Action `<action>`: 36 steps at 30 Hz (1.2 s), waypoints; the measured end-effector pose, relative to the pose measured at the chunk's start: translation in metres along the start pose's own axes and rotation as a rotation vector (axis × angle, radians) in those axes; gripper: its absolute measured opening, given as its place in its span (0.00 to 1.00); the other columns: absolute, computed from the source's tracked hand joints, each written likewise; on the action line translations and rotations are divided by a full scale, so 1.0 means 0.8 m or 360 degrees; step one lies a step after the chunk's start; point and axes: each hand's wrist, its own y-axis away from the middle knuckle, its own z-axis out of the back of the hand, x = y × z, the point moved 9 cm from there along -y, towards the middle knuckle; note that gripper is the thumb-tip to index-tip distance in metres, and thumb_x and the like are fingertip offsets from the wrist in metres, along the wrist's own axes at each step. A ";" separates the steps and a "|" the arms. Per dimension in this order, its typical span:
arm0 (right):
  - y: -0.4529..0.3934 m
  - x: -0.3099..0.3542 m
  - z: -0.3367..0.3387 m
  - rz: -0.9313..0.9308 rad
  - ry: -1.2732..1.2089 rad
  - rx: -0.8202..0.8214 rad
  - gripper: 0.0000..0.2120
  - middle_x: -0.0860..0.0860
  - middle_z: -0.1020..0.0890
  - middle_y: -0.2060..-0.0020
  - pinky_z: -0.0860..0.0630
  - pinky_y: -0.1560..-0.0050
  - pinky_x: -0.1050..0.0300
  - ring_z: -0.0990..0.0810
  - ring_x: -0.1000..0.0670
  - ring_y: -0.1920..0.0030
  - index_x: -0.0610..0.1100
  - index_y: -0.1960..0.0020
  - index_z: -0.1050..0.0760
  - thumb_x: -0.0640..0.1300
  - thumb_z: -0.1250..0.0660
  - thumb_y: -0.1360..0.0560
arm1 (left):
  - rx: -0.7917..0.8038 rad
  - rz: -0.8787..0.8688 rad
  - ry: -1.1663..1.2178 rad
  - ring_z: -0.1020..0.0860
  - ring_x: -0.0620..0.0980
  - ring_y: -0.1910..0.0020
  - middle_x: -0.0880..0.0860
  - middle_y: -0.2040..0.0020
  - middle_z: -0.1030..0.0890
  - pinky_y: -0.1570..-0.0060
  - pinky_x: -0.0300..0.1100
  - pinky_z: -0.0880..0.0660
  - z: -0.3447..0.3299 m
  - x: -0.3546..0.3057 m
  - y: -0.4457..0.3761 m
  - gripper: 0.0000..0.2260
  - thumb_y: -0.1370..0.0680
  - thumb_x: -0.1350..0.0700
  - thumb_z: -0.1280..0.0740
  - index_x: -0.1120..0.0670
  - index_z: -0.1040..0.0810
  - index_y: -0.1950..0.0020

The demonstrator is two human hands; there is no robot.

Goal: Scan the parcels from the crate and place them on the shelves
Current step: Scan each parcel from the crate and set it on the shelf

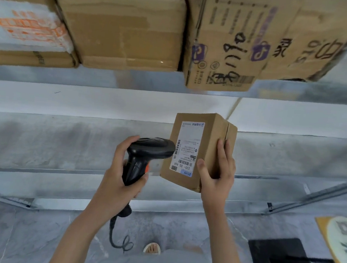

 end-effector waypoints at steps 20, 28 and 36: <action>0.016 -0.034 0.420 -0.0243 0.0059 -0.0940 0.32 0.60 0.35 0.23 0.35 0.25 0.40 0.37 0.57 0.24 0.60 0.26 0.32 0.58 0.31 0.28 | 0.0501 -0.0576 0.0135 0.18 0.47 0.56 0.50 0.47 0.18 0.61 0.45 0.18 -0.382 -0.149 -0.038 0.41 0.23 0.69 0.29 0.28 0.38 0.29; 0.054 -0.039 0.574 -0.0280 0.0191 -0.1284 0.31 0.63 0.34 0.24 0.35 0.25 0.44 0.37 0.61 0.25 0.60 0.27 0.31 0.57 0.31 0.29 | 0.0857 -0.0695 0.0255 0.20 0.52 0.61 0.51 0.48 0.18 0.57 0.57 0.20 -0.568 -0.209 -0.013 0.38 0.21 0.66 0.29 0.27 0.38 0.30; 0.067 -0.035 0.678 -0.0274 0.0167 -0.1614 0.29 0.63 0.33 0.25 0.33 0.26 0.43 0.35 0.60 0.25 0.65 0.31 0.30 0.60 0.30 0.32 | 0.1092 -0.0869 0.0382 0.19 0.64 0.49 0.61 0.38 0.22 0.50 0.67 0.20 -0.704 -0.265 -0.002 0.35 0.22 0.61 0.29 0.29 0.39 0.28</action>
